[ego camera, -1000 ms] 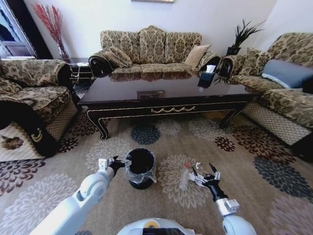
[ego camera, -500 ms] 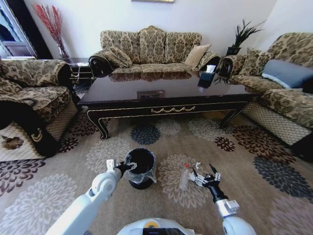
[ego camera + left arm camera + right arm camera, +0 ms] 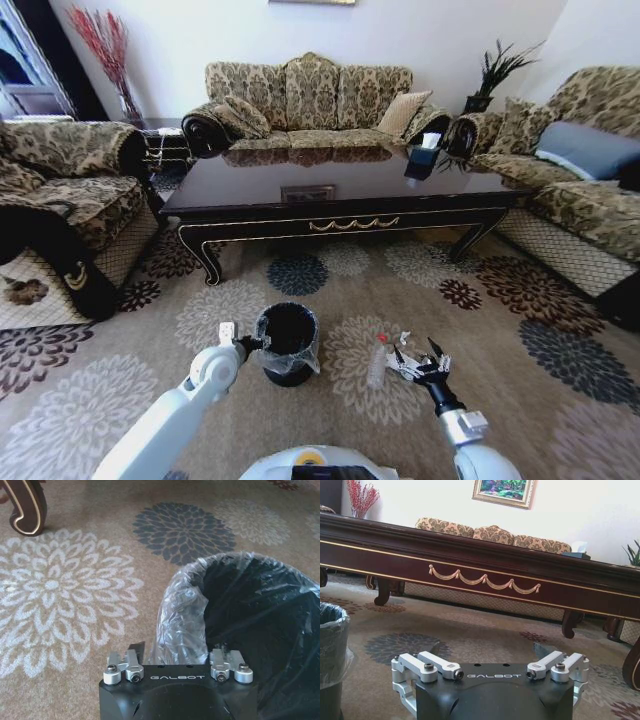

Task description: Move to the front of the table and pick up the trash from the floor, then place it into the trash bin.

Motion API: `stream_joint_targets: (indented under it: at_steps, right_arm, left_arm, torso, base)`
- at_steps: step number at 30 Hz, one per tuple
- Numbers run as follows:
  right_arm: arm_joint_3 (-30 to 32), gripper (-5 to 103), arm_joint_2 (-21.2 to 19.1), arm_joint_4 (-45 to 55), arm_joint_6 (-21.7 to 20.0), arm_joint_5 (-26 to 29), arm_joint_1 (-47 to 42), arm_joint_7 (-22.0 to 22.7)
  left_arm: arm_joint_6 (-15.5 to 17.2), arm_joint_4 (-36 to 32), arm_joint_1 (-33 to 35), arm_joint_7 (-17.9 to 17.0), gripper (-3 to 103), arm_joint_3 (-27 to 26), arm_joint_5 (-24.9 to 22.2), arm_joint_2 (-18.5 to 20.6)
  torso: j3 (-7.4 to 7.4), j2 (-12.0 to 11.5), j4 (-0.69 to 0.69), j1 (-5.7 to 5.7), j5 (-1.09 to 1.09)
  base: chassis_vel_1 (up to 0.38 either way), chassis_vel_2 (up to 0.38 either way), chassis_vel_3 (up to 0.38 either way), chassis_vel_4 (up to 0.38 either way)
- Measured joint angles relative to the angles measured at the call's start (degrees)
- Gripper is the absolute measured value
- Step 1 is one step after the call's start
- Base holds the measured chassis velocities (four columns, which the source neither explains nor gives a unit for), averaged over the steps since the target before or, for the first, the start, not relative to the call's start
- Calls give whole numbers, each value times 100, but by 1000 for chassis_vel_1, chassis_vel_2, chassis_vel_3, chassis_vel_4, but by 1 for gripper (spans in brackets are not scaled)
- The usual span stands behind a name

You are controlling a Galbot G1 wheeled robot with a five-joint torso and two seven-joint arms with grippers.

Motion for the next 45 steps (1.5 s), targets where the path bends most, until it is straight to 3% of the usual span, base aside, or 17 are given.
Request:
stream_joint_targets:
  at_steps: [1, 3, 5, 9, 11, 14, 16, 26, 34, 45]
  right_arm:
    - [0, 100, 0, -1, 3, -1, -2, 0]
    - [0, 100, 5, -1, 7, -2, -2, 1]
    - [1, 100, 7, -2, 8, -2, -1, 2]
    - [1, 100, 2, -17, 9, 1, 11, 2]
    - [0, 100, -1, -18, 9, 3, 13, 2]
    - [4, 100, -8, -18, 9, 22, 16, 2]
    - [6, 100, -9, -19, 9, 23, 16, 2]
    - [25, 100, -30, -86, -6, 43, 104, 57]
    - [22, 100, -149, -372, -233, 210, 315, 176]
    - [-312, 100, -598, -2295, -235, 261, 1076, 106]
  left_arm:
    - [16, 8, -16, -28, 60, 0, -22, -1]
    - [67, 33, -43, -85, 44, 1, -82, -1]
    - [91, 41, -44, -106, 44, 1, -105, 1]
    - [156, 129, -55, -187, 23, 25, -131, 1]
    - [156, 152, -62, -190, 23, 32, -129, -7]
    - [155, 216, -106, -199, 6, 48, -118, -41]
    - [156, 223, -109, -204, 4, 47, -112, -43]
    - [206, -27, -21, -212, 2, 2, -88, 112]
    - [201, -565, 436, -107, 0, -501, 121, 505]
    - [183, -1027, 1102, -60, 0, -1017, 276, 477]
  torso:
    - [0, 0, 0, 0, 0]
    - [0, 0, 0, 0, 0]
    - [0, 0, 0, 0, 0]
    - [0, 0, 1, 0, 1]
    - [0, 0, 1, 0, 1]
    - [-1, 1, 1, 0, 3]
    - [-1, 1, 2, 0, 4]
    - [1, 0, -1, 0, -5]
    - [0, 0, 2, 0, 1]
    - [0, 0, 1, 0, 0]
  base:
    - [0, 0, 0, 0]
    - [0, 0, 0, 0]
    - [0, 0, 0, 0]
    - [0, 0, 0, 0]
    - [0, 0, 0, 0]
    - [0, 0, 0, 0]
    - [0, 0, 0, 0]
    - [0, 0, 0, 0]
    - [0, 0, 0, 0]
    - [0, 0, 0, 0]
